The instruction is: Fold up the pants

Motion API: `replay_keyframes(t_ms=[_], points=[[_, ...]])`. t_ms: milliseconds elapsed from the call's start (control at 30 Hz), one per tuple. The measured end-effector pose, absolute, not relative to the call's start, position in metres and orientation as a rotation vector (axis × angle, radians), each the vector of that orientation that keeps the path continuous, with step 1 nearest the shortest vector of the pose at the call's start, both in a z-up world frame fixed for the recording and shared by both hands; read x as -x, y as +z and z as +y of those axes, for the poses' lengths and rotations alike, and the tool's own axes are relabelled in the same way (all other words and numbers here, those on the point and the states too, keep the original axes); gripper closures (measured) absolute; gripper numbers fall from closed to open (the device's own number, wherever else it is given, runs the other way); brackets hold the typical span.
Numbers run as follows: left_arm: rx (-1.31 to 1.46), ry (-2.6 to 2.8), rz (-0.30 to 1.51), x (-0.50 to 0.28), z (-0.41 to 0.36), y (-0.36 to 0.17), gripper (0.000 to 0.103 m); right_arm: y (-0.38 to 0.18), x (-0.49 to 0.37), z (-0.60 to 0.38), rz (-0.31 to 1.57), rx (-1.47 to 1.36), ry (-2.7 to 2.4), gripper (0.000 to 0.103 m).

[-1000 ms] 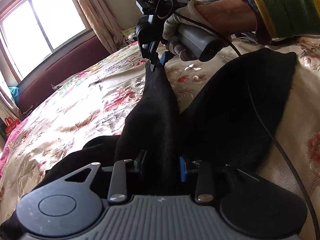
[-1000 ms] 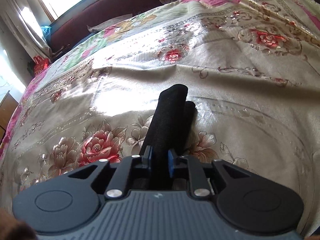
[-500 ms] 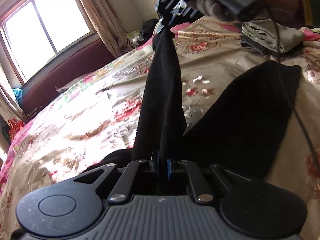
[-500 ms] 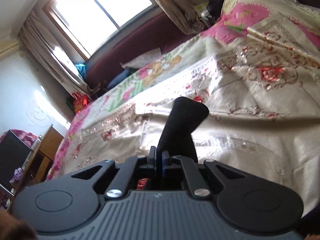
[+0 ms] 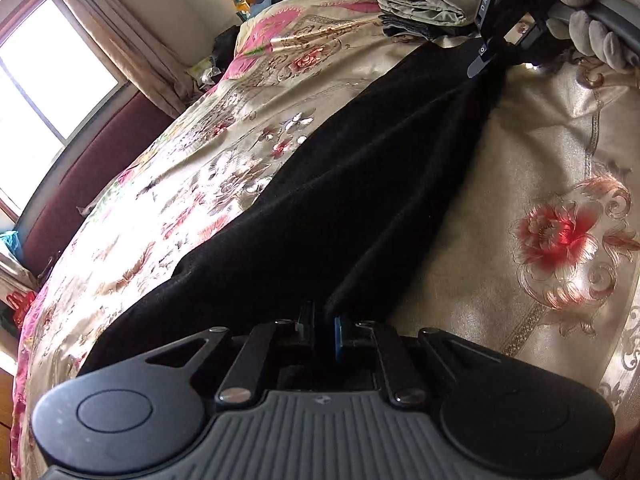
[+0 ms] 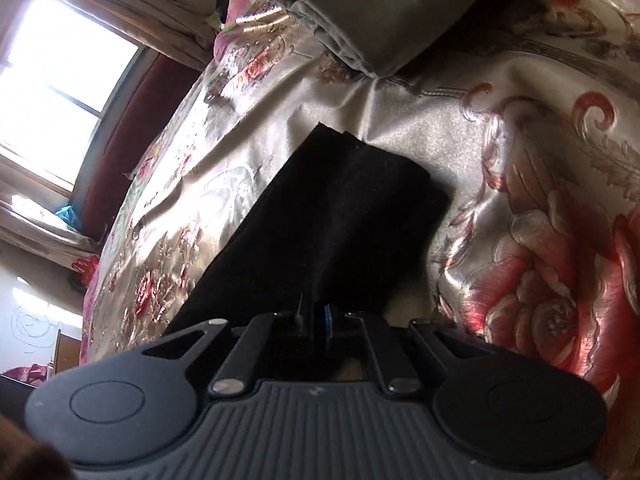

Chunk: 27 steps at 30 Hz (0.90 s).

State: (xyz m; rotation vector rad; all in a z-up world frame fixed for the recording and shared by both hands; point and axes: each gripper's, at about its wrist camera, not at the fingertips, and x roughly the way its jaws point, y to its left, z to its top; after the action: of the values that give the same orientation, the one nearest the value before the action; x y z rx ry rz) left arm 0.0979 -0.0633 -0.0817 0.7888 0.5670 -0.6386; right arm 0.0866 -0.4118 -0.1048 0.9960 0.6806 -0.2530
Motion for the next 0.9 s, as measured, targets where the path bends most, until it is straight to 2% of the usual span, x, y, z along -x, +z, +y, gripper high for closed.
replay_keyframes(t_ms=[167,467,633,700,900], points=[[-0.811,-0.635,0.576,-0.101,-0.068,-0.078,0.077,-0.101,-0.088,-0.423,0.634,-1.044,-0.253,0.089],[-0.858,-0.681,0.525,-0.078,-0.074,-0.071,0.076,-0.102,-0.033,-0.43,0.555,-1.075,-0.311,0.088],[-0.839,-0.696,0.513,-0.077,-0.083,-0.064,0.076,-0.105,-0.045,-0.427,0.598,-1.086,-0.334,0.084],[-0.818,-0.701,0.495,-0.077,-0.089,-0.06,0.076,-0.106,-0.05,-0.425,0.594,-1.098,-0.344,0.078],[-0.798,-0.752,0.442,-0.071,-0.114,-0.059,0.074,-0.124,-0.08,-0.431,0.598,-1.166,-0.364,0.075]])
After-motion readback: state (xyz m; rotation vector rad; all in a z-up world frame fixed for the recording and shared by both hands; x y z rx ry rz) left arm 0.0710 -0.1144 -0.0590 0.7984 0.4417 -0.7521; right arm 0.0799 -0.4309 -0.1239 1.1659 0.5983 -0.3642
